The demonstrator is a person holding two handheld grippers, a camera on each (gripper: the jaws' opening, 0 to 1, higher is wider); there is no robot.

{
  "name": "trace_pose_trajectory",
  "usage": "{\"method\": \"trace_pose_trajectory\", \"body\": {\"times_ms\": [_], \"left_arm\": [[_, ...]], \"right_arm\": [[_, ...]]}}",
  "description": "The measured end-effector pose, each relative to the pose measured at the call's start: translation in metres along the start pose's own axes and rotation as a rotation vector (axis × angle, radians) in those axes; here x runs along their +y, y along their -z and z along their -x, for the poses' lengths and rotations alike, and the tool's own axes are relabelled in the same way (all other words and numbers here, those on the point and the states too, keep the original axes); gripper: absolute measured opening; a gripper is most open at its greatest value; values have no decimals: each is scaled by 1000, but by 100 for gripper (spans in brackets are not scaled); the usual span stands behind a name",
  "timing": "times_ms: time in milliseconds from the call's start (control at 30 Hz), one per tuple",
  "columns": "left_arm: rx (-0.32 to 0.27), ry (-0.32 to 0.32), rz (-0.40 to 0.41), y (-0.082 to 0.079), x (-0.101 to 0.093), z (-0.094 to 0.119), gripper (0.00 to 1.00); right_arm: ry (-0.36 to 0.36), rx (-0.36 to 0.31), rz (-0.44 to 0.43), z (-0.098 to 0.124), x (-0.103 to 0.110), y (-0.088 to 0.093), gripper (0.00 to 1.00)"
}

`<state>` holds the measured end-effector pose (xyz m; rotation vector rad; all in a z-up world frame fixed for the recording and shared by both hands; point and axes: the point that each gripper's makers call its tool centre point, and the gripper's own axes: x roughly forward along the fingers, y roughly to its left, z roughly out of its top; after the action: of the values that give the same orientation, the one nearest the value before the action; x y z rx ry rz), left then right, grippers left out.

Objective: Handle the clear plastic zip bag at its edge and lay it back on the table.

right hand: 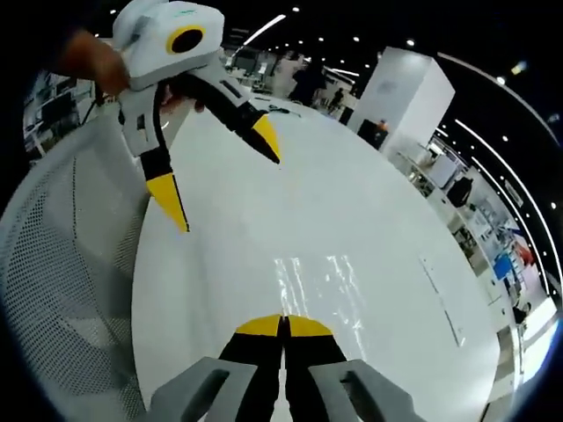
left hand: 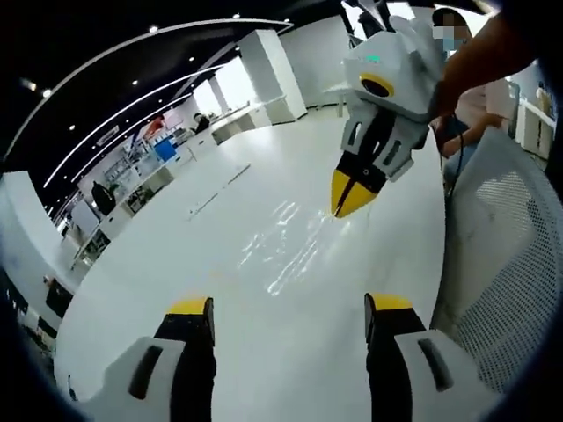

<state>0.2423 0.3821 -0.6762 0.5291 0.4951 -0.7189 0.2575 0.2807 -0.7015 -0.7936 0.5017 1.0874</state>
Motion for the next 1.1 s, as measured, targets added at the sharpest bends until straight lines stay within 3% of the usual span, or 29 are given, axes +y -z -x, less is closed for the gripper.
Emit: {"method": "trace_pose_trajectory", "body": {"times_ms": [333,700,1100], "left_arm": [[4,4,65,7,-3,1,81],[-47,55,203,8,-10,0,94],[-32,61,221,15,-13,-1,95]], "right_arm": [[6,5,9,-4,-6,3,0],[11,11,6,-9,-10,6,0],[6,32,45,-18,-16,13,0]]}}
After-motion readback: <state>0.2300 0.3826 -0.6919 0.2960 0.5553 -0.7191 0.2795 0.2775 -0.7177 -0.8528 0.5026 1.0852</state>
